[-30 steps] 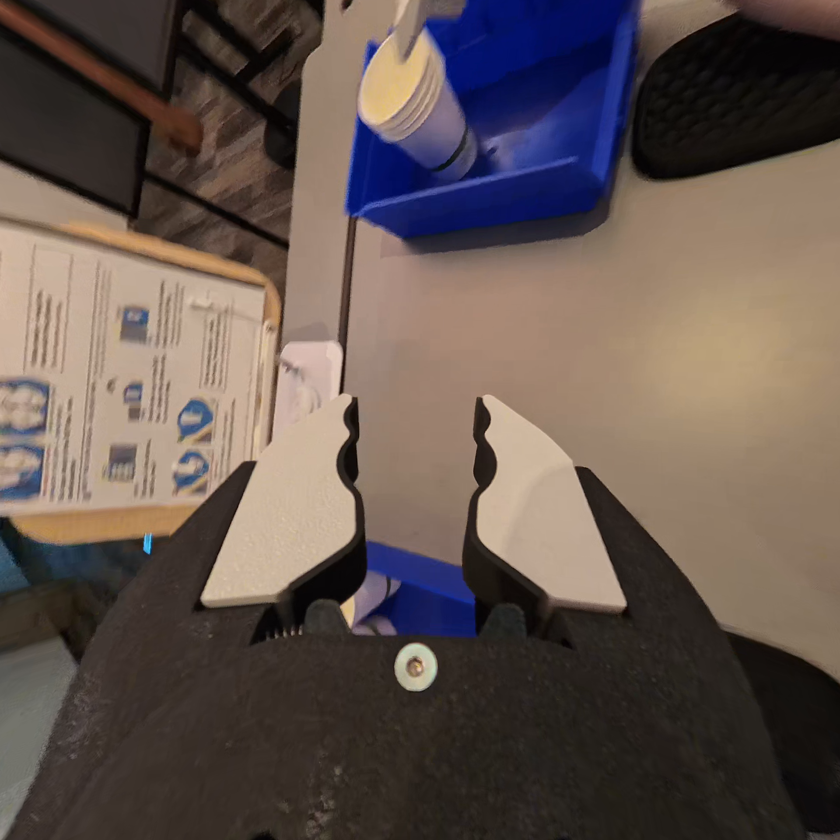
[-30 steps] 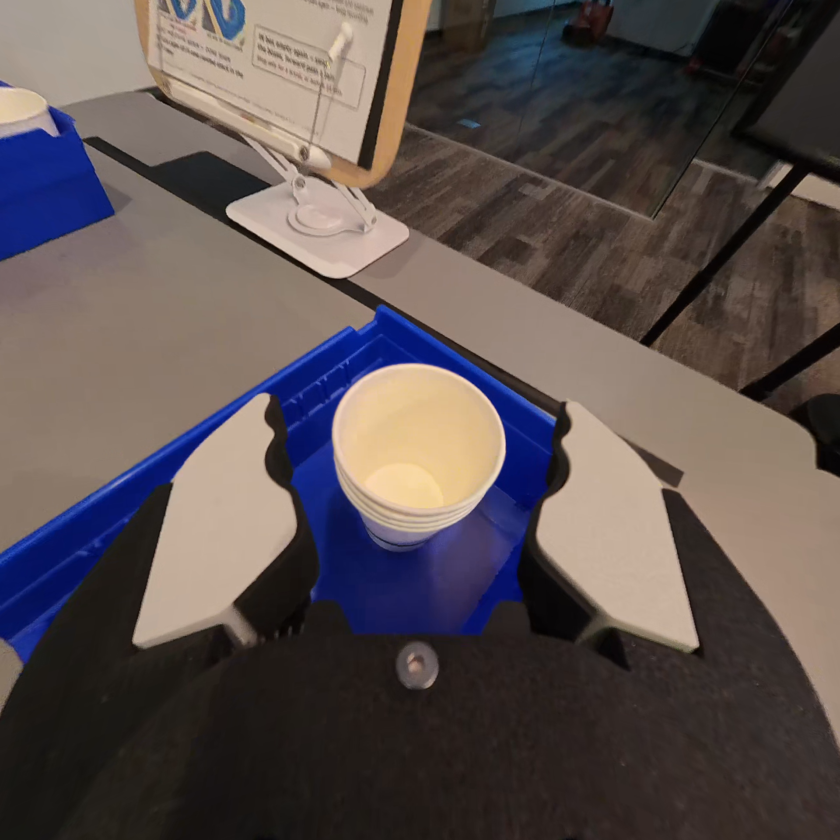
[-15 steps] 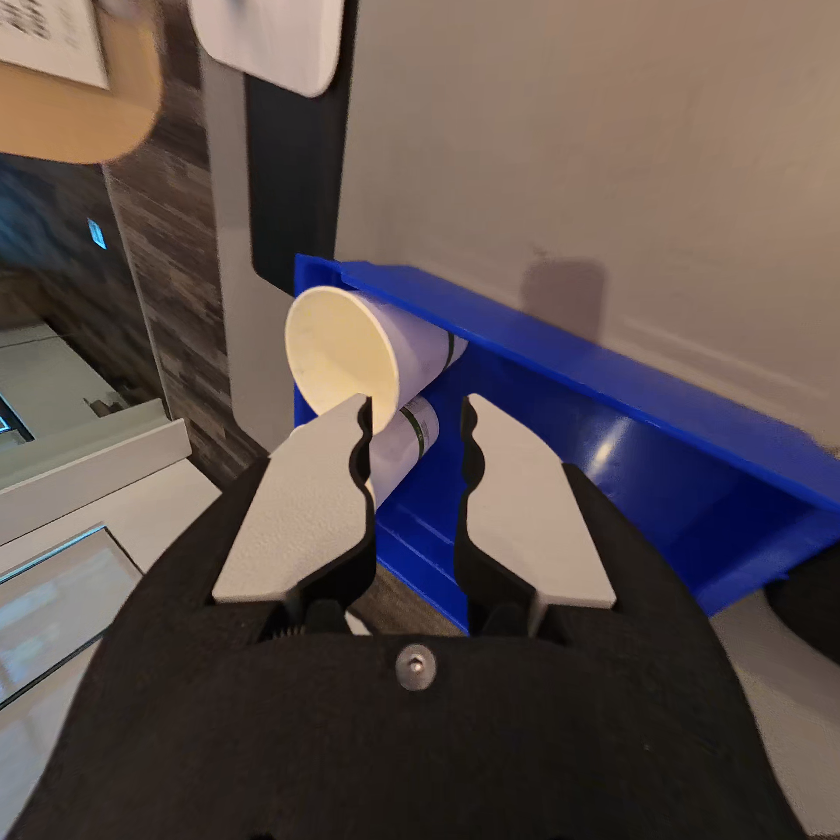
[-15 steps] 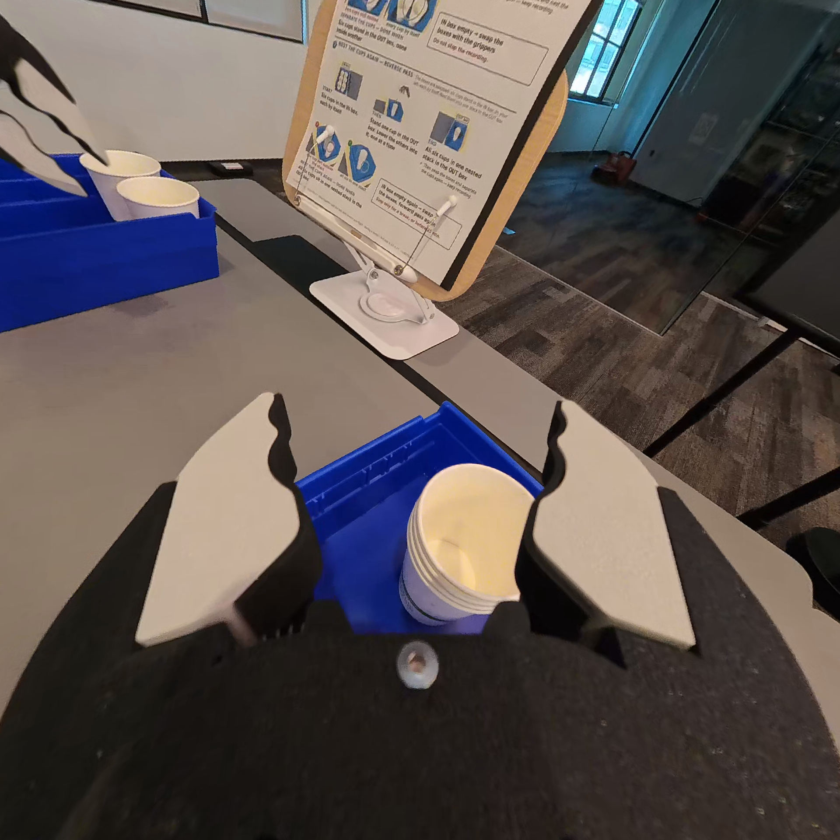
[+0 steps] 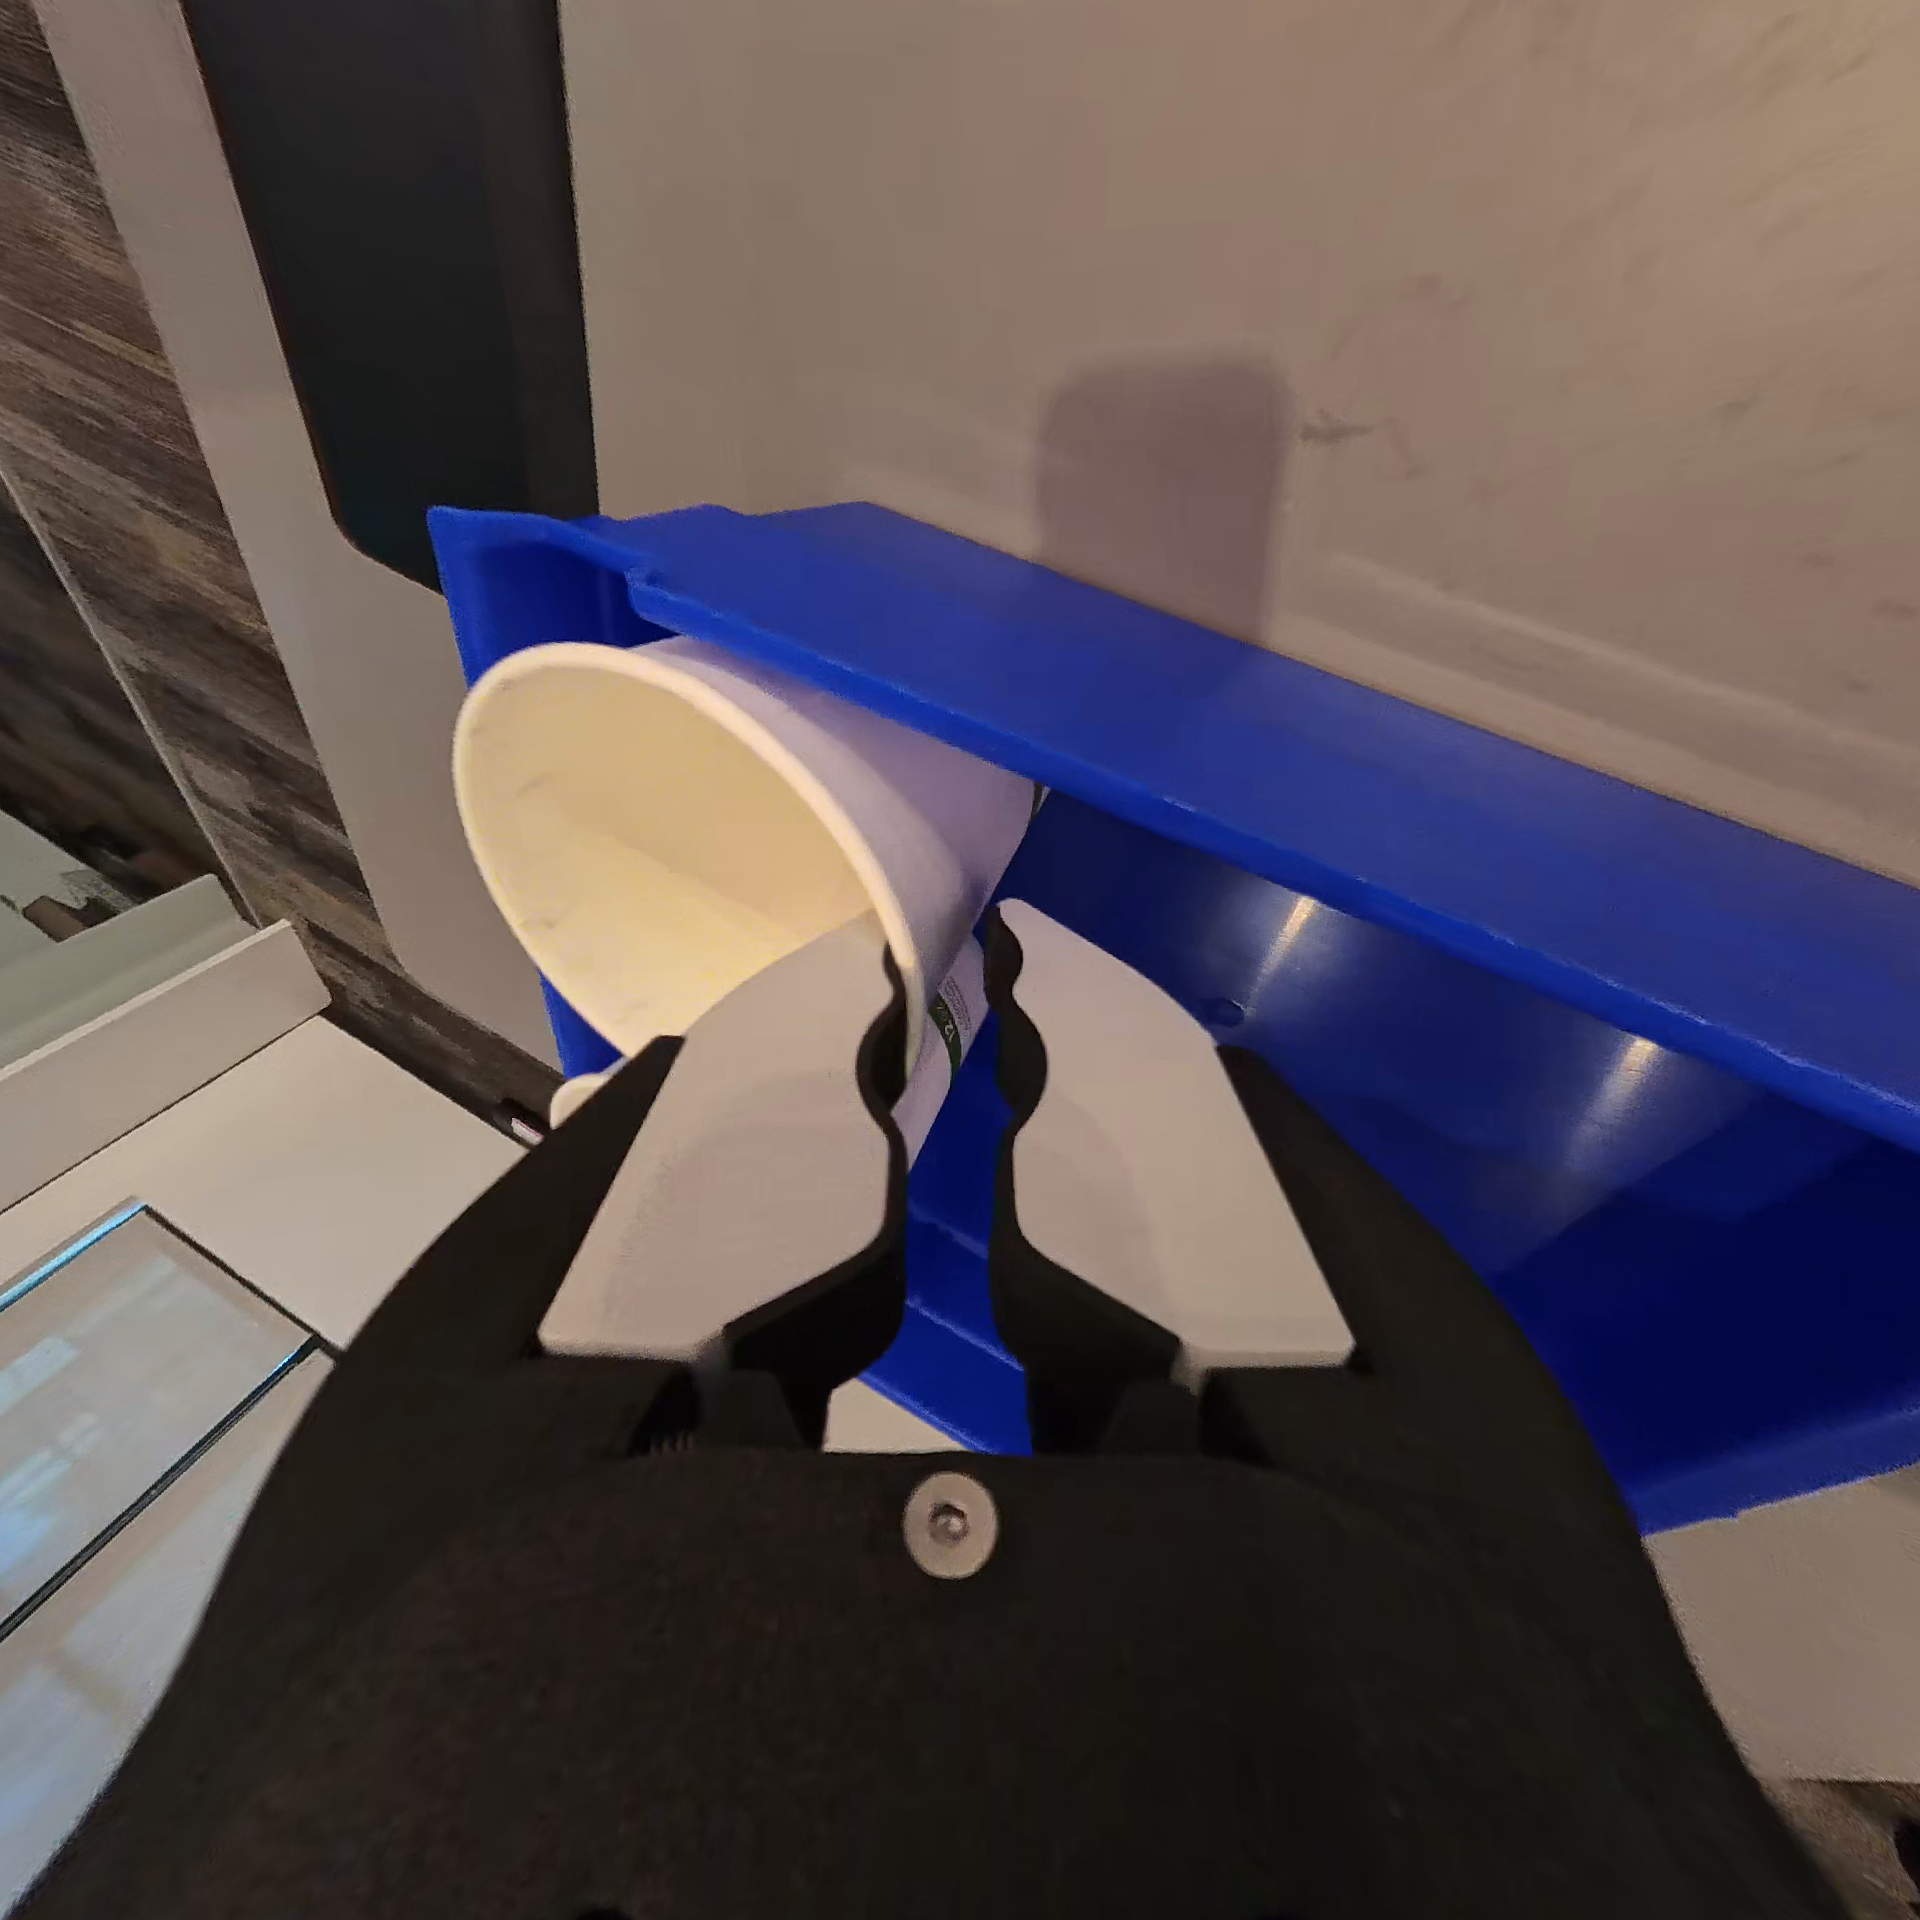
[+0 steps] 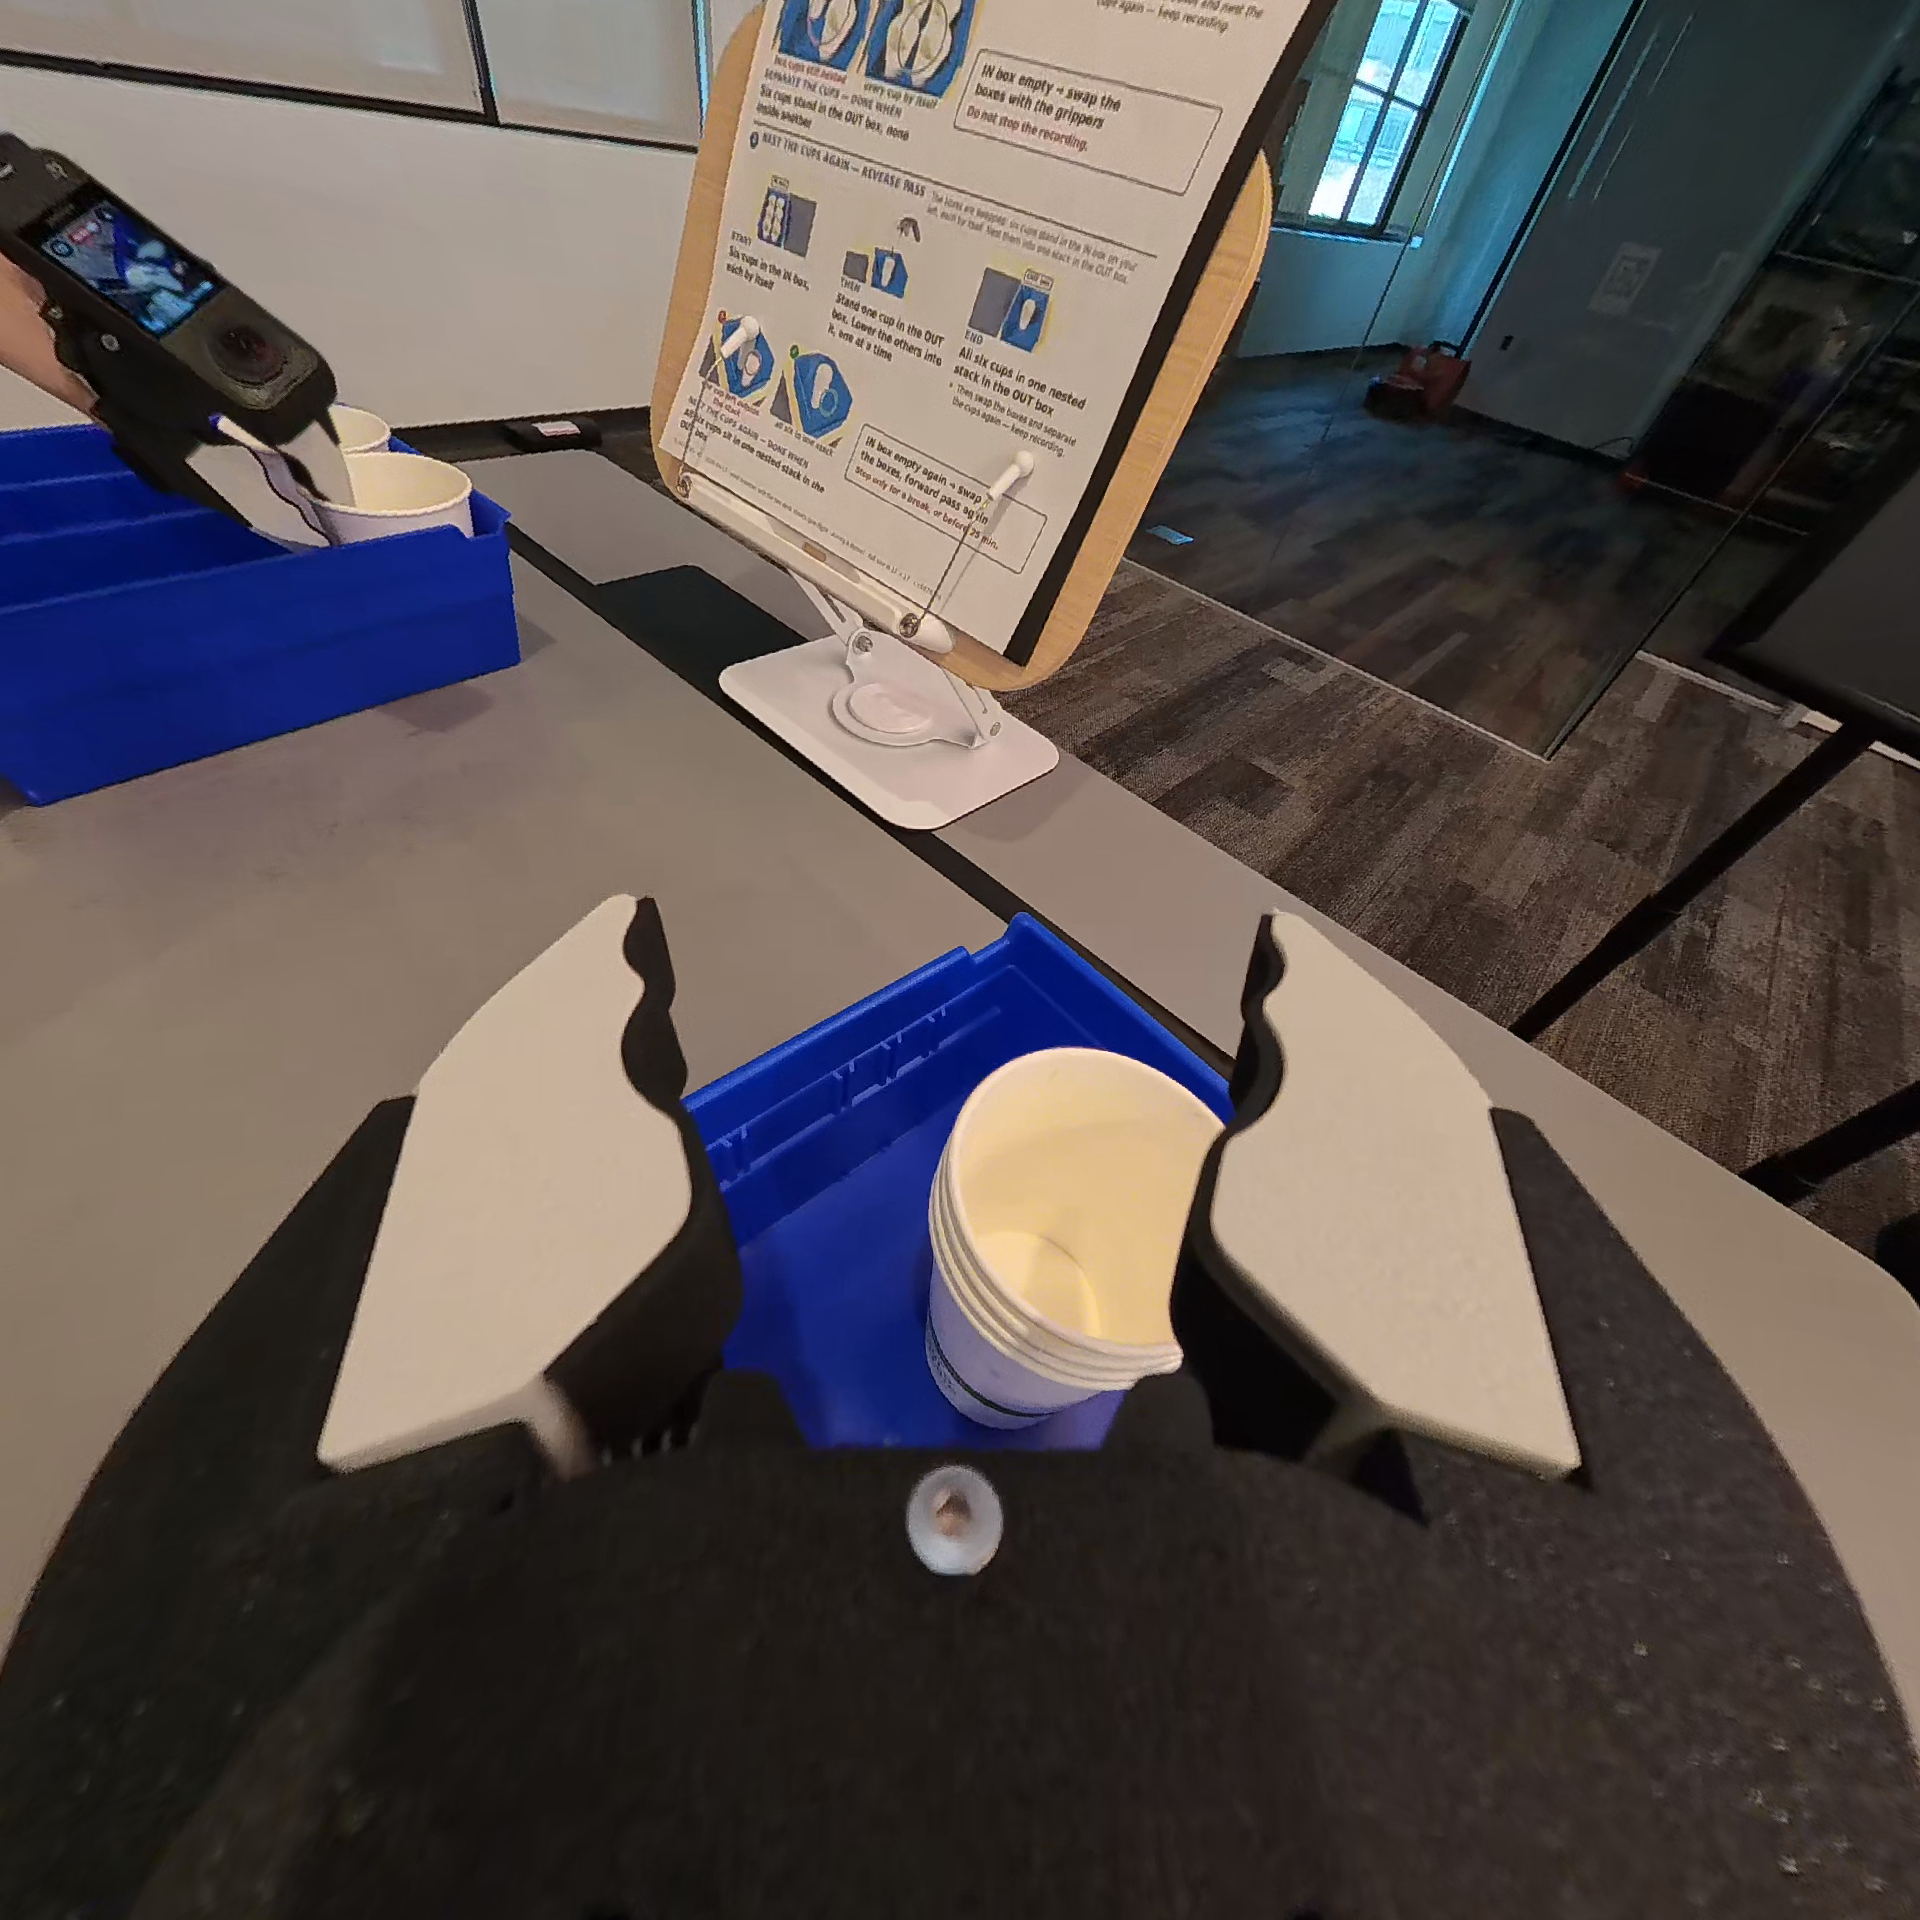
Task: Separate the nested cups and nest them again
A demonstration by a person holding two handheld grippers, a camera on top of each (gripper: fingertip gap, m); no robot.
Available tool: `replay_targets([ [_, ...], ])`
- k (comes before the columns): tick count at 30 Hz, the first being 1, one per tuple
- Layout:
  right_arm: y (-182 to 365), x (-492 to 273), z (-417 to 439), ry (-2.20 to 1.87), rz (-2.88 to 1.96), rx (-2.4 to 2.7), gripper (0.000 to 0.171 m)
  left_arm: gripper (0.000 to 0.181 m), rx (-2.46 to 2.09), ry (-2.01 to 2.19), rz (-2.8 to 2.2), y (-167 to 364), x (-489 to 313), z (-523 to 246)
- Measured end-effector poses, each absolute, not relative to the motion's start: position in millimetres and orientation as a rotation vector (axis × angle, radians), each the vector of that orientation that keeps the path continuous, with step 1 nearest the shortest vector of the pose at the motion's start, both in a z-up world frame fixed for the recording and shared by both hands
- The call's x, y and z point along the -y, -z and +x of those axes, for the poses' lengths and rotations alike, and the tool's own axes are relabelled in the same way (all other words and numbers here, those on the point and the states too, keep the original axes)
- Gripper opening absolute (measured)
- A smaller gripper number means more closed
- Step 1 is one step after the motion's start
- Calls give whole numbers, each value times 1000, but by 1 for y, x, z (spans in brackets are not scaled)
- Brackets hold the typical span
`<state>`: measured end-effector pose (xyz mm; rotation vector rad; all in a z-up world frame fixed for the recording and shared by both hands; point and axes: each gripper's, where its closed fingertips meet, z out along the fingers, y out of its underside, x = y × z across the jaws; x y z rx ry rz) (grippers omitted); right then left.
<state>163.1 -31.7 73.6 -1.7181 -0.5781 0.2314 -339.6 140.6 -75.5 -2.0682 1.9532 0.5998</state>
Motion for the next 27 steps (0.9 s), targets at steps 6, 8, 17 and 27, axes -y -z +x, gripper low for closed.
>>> replay_targets([
  [6, -71, 30, 159, -233, -1727, 596, 103, 4, -1945, -555, -2097, 71, -134, -342],
  [8, -71, 30, 157, -234, -1727, 600, 103, 3, -1933, -541, -2100, 63, -131, -342],
  [17, -78, 33, 142, -225, -1706, 643, 103, 1, -1863, -529, -1926, -38, -110, -316],
  [27, -84, 78, -22, -781, -1488, 1126, 101, 1, -2291, -116, -1487, -74, 49, -176],
])
